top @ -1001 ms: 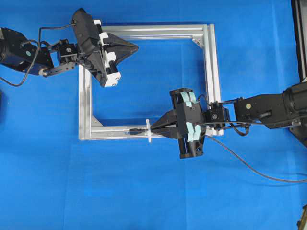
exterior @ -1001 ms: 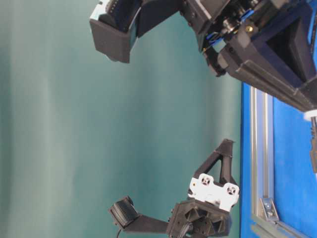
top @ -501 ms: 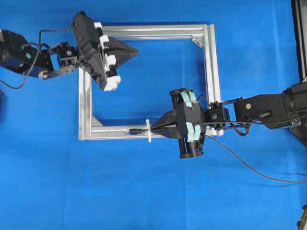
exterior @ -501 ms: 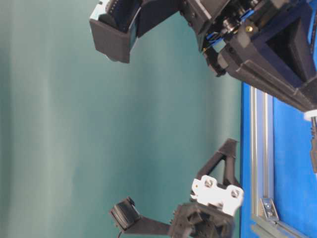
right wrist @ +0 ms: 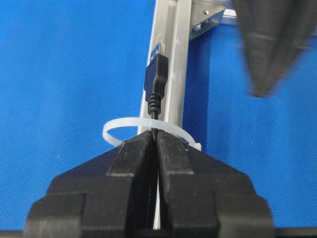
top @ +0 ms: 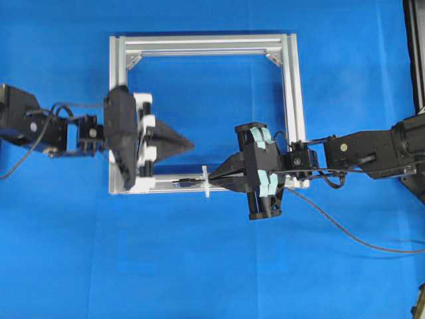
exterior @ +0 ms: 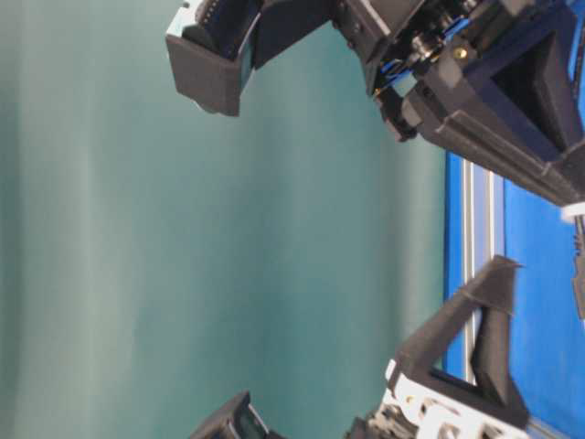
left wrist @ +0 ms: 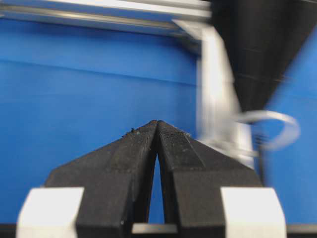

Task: Insert the wire through the string loop located in the center.
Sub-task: 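Move the open left gripper to the plug emerging from the loop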

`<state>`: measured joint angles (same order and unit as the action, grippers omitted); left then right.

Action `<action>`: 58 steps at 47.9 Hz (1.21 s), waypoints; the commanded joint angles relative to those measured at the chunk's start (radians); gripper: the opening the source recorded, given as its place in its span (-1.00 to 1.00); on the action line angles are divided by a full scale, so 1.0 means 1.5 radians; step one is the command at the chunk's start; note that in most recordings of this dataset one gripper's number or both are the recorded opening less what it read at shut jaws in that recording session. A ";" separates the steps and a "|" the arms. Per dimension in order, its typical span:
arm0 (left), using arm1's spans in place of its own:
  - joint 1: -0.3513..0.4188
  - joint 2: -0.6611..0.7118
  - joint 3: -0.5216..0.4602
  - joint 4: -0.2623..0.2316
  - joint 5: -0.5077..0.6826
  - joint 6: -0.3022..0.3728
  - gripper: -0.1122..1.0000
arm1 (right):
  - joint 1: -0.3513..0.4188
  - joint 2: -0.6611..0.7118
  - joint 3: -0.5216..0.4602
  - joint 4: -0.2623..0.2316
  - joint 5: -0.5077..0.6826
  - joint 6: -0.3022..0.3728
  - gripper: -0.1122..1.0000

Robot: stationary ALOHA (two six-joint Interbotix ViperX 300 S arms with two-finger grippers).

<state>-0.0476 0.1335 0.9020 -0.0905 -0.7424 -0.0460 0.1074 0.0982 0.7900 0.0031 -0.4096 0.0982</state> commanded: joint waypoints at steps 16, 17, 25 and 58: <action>-0.097 -0.025 -0.010 0.000 -0.016 -0.060 -0.80 | 0.005 -0.009 -0.010 -0.001 -0.008 -0.001 -0.84; -0.102 -0.025 -0.011 0.000 -0.016 -0.060 -0.80 | 0.005 -0.009 -0.010 -0.001 -0.008 -0.001 -0.84; -0.127 -0.021 -0.018 0.000 -0.016 -0.060 -0.80 | 0.005 -0.009 -0.010 -0.001 -0.008 -0.002 -0.84; -0.104 -0.016 -0.037 0.000 0.034 -0.054 -0.79 | 0.006 -0.009 -0.008 -0.002 -0.008 -0.002 -0.84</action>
<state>-0.2071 0.1258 0.8652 -0.0905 -0.6888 -0.1289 0.1150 0.0982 0.7900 0.0031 -0.4096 0.0966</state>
